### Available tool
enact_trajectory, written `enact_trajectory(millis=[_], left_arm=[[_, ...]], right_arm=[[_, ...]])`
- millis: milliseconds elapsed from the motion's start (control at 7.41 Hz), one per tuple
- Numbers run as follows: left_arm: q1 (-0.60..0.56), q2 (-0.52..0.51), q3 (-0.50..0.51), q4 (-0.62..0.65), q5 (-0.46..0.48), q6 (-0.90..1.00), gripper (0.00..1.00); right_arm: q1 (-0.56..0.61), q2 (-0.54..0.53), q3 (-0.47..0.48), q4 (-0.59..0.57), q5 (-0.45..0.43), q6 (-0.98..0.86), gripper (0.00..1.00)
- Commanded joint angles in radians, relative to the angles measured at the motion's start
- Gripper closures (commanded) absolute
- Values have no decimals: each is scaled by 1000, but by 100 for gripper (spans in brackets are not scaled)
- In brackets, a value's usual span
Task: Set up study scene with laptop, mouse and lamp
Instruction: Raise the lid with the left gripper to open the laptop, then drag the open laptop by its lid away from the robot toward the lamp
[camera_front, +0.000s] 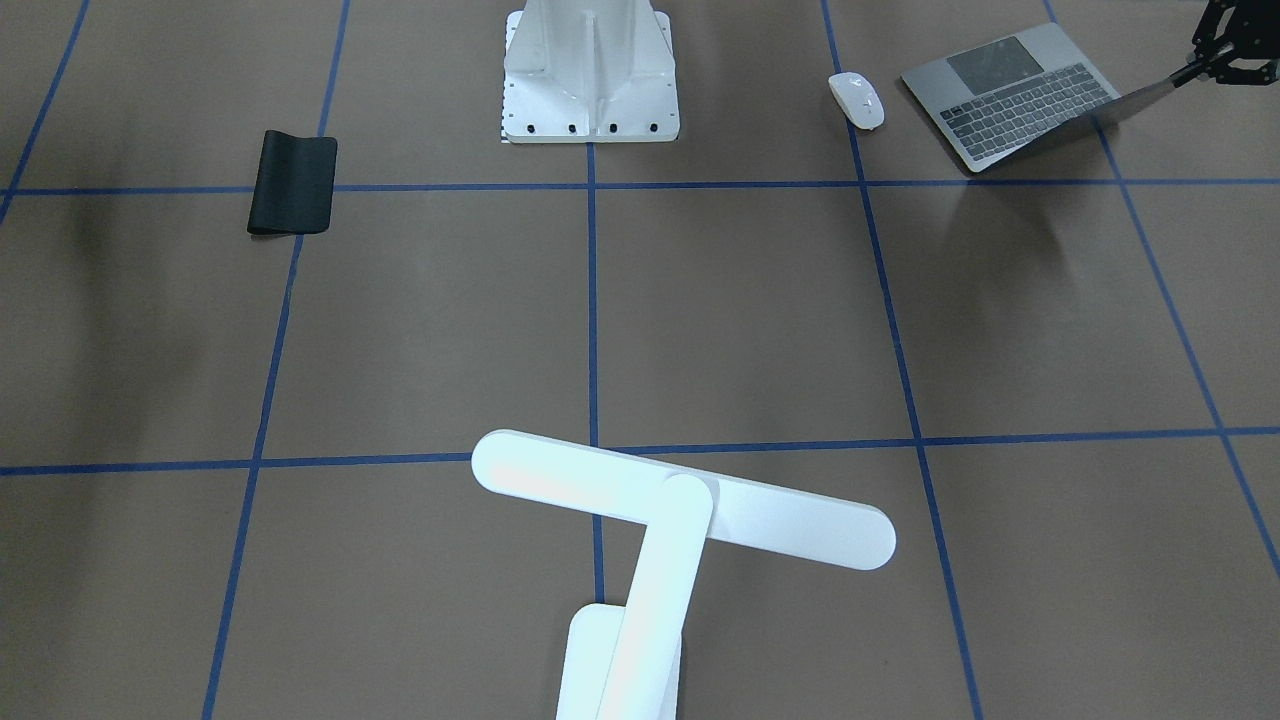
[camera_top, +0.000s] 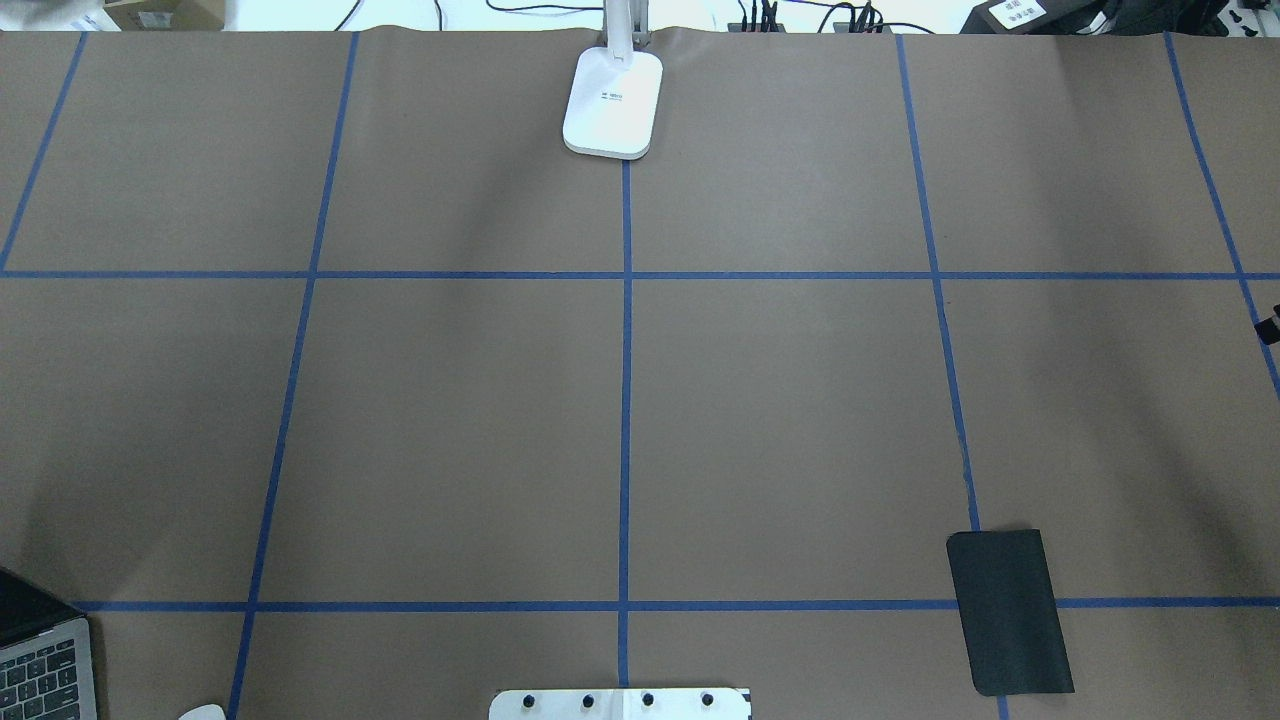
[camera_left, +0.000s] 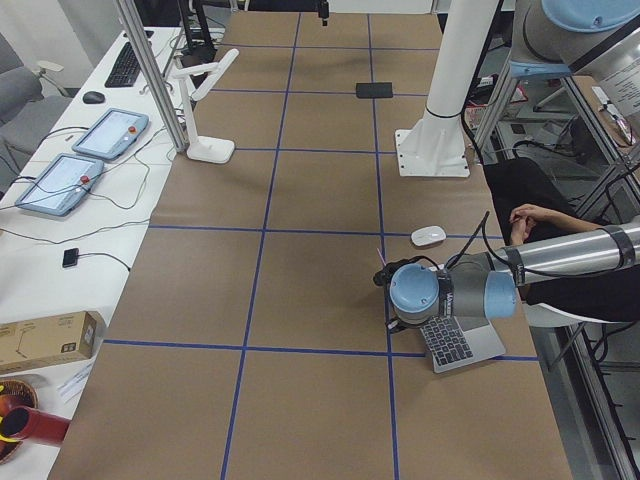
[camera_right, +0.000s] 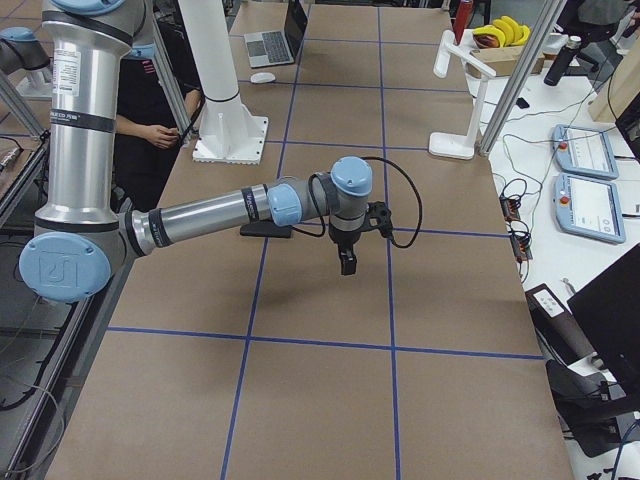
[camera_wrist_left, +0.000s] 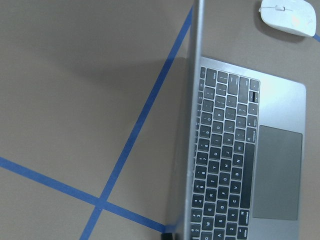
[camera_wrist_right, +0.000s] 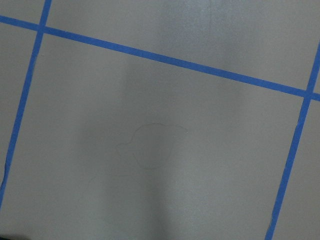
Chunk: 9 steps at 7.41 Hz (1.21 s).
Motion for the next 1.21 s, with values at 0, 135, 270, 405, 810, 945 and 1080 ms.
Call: enact_trajectory(millis=[0, 135, 270, 405, 810, 945, 1080], left_arm=[[-4, 0, -2, 1, 0, 3, 91], [-7, 0, 2, 1, -2, 29, 91], [-25, -1, 0, 1, -3, 30, 91], [-42, -1, 0, 1, -14, 30, 91], [-127, -20, -8, 1, -37, 30, 91], [-171, -38, -6, 39, -67, 29, 91], [-223, -70, -2, 90, -67, 29, 91]], right_arm=[[0, 0, 2, 0, 0, 1, 0], [0, 0, 2, 0, 0, 2, 0], [0, 0, 2, 0, 2, 4, 0], [0, 2, 2, 0, 2, 4, 0], [-2, 2, 2, 0, 2, 5, 0], [-2, 2, 2, 0, 2, 5, 0], [-2, 9, 0, 0, 3, 5, 0]])
